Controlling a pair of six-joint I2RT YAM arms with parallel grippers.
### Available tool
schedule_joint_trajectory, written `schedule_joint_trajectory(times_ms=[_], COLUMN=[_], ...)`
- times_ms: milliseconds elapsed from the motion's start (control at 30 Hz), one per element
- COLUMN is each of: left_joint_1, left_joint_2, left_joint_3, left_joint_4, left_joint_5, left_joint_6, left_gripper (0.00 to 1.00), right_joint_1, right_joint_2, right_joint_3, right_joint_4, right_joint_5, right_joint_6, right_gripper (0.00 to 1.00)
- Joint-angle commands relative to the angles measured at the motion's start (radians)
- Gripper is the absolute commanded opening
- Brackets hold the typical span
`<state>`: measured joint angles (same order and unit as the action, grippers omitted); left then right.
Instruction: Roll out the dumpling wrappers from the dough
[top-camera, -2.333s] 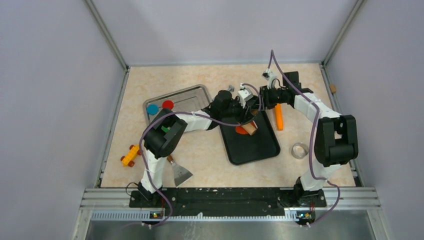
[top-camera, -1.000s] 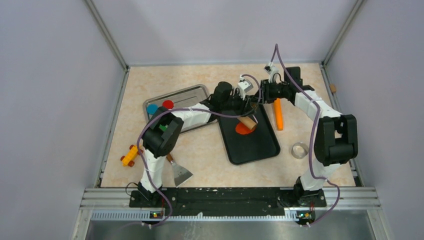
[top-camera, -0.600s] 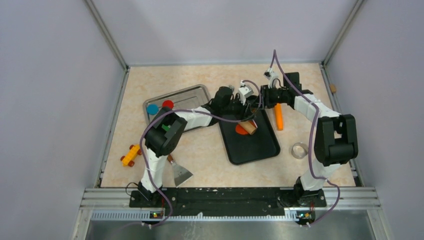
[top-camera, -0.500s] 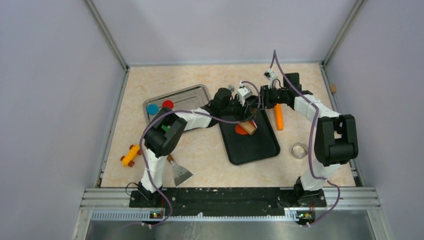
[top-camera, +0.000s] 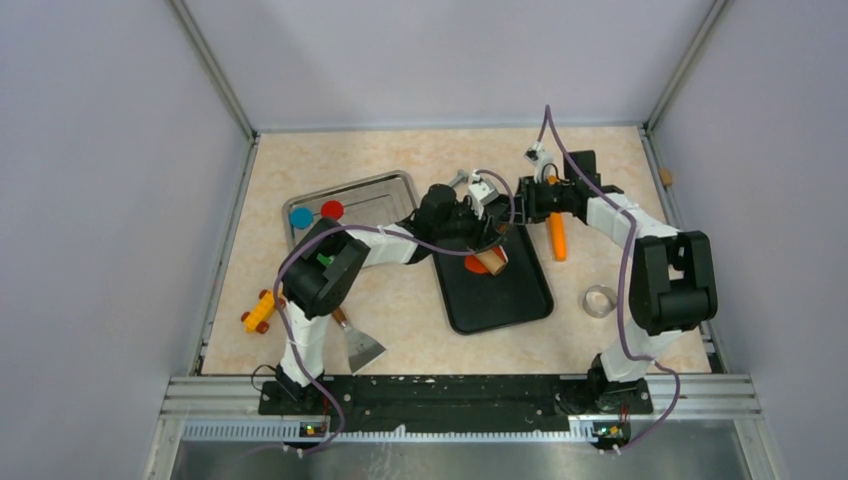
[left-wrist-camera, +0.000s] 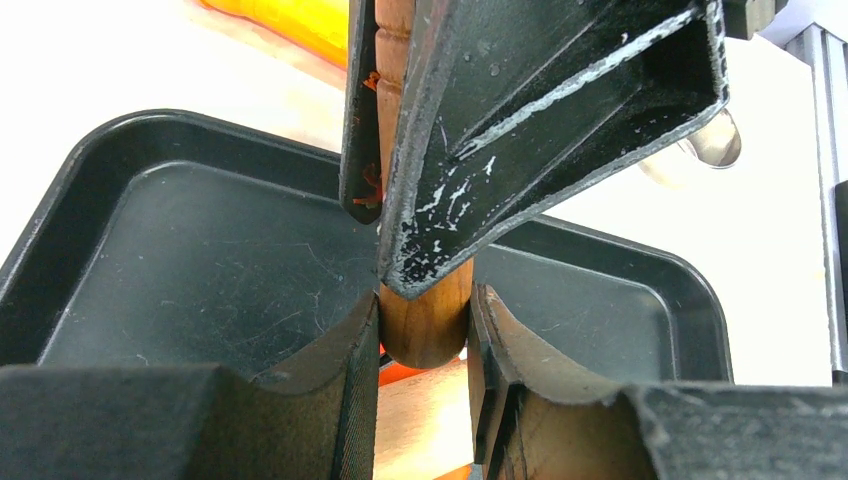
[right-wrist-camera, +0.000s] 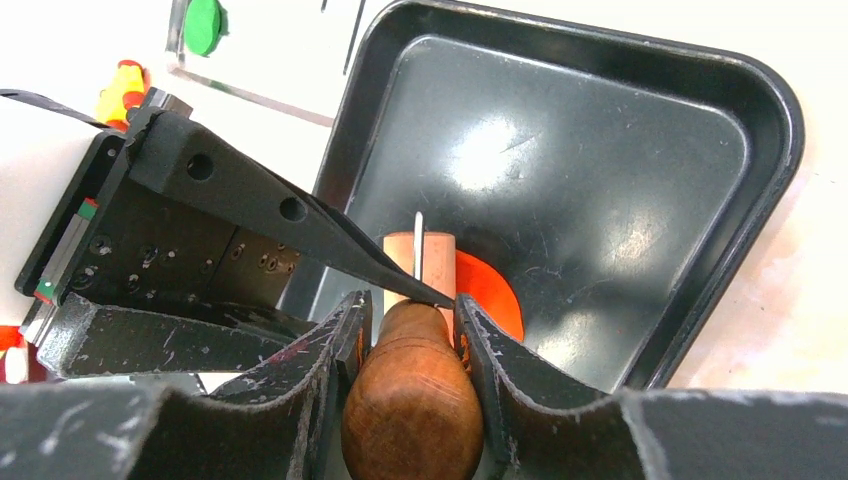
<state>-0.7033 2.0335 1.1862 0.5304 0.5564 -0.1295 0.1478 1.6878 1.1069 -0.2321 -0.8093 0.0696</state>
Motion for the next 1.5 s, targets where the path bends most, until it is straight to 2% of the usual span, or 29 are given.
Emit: schedule_joint_trajectory(times_ms=[0,167,300,433,700,1133,1367,1467], left_joint_1=[0.025,0.021,0.018,0.015,0.014,0.016,0.027,0.028], left_joint_2=[-0.031,-0.033,-0.027,-0.036,-0.048,-0.008,-0.035,-0.048], left_joint_3=[-0.012,0.093,0.164,0.174,0.082,-0.066,-0.111,-0.097], left_joint_4=[-0.119,-0.129,-0.15,-0.176,-0.17,-0.176,-0.201,-0.218], left_joint_5=[-0.059,-0.038,-0.039,-0.039,-0.048,-0.084,-0.086,-0.093], left_joint_6=[0.002,-0.012,-0.018,-0.013,0.016,0.068,0.077,0.08], left_gripper=[0.0,0.0,0.0,0.0,0.0,0.0,0.0,0.0], right_joint_1=[0.009,-0.003,-0.011,-0.012,-0.01,0.038,0.052,0.06], right_joint_2=[-0.066,-0.102,-0.114,-0.124,-0.102,0.025,0.024,0.008], right_joint_3=[0.061,0.14,0.141,0.119,0.041,-0.022,-0.065,-0.054], right_joint_4=[-0.121,-0.135,-0.124,-0.115,-0.05,-0.035,-0.004,-0.029], right_joint_5=[-0.014,-0.029,-0.072,-0.124,-0.16,-0.011,0.004,0.014], right_joint_6=[-0.022,0.047,0.086,0.081,0.045,-0.065,-0.065,-0.115], right_gripper=[0.0,0.0,0.0,0.0,0.0,0.0,0.0,0.0])
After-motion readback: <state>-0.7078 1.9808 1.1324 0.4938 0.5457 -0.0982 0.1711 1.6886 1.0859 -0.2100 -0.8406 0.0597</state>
